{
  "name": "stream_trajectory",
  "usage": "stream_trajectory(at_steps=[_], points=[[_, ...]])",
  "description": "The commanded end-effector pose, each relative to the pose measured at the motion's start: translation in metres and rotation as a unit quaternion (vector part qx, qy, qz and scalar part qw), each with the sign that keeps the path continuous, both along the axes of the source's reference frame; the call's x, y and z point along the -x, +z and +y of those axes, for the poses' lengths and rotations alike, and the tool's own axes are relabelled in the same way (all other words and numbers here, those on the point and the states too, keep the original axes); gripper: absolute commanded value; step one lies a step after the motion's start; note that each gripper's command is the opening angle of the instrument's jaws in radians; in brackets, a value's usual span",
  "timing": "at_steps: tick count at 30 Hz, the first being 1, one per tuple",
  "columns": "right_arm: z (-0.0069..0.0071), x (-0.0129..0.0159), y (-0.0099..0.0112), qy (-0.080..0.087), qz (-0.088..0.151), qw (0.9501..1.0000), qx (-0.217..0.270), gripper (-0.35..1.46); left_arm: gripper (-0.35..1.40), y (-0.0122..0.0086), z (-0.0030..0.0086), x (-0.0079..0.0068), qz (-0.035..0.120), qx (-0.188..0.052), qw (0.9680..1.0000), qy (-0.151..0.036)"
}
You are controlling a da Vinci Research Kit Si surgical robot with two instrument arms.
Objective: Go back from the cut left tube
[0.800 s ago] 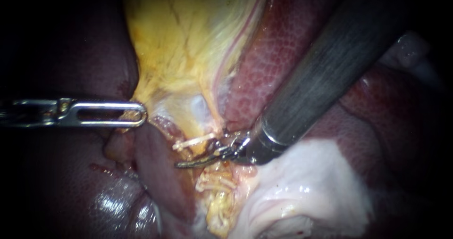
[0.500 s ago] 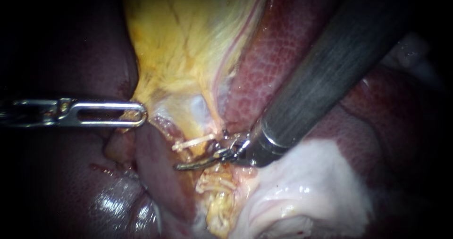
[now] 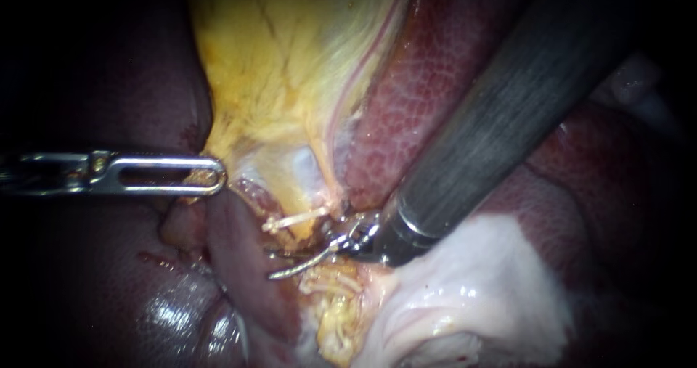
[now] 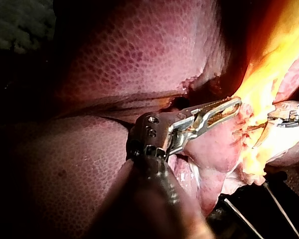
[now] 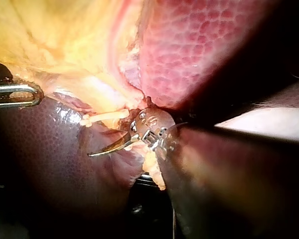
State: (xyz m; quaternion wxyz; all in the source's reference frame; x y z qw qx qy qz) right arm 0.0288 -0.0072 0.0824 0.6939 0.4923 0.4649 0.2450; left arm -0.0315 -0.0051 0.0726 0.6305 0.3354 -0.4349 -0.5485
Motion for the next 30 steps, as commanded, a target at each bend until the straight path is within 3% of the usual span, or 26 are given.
stream_trajectory(at_steps=[1,5,7,11,14,16,22,28,30], points=[[0.0000,0.0000,-0.0001,0.003,0.000,1.0000,0.002,1.38,-0.35,0.0000,0.0000,0.0000,0.000,0.000,1.0000,0.000],[-0.0003,0.0006,-0.0007,0.002,0.012,0.9996,0.025,1.41,-0.35,0.0001,0.0001,-0.0001,0.000,0.000,1.0000,0.000],[-0.0007,0.0014,-0.0012,-0.003,0.034,0.9974,0.064,1.43,-0.35,0.0001,0.0001,-0.0001,0.000,0.000,1.0000,0.000],[-0.0012,0.0044,-0.0028,-0.011,0.060,0.9930,0.101,1.43,-0.35,0.0001,0.0001,-0.0002,0.000,0.000,1.0000,0.000],[-0.0008,0.0067,-0.0039,-0.016,0.074,0.9901,0.118,1.43,-0.35,0.0002,0.0002,-0.0002,0.000,0.000,1.0000,0.000],[0.0002,0.0082,-0.0046,-0.006,0.072,0.9880,0.137,1.43,-0.35,0.0002,0.0002,-0.0002,0.000,0.000,1.0000,0.000],[0.0046,0.0128,-0.0068,0.020,0.028,0.9797,0.198,1.43,-0.35,0.0003,0.0002,-0.0002,0.000,0.000,1.0000,0.000],[0.0083,0.0163,-0.0098,0.051,0.009,0.9707,0.235,1.43,-0.35,0.0003,0.0002,-0.0002,0.000,0.000,1.0000,0.000],[0.0090,0.0167,-0.0107,0.050,0.012,0.9693,0.240,1.43,-0.35,0.0004,0.0002,-0.0001,0.000,0.000,1.0000,0.000]])
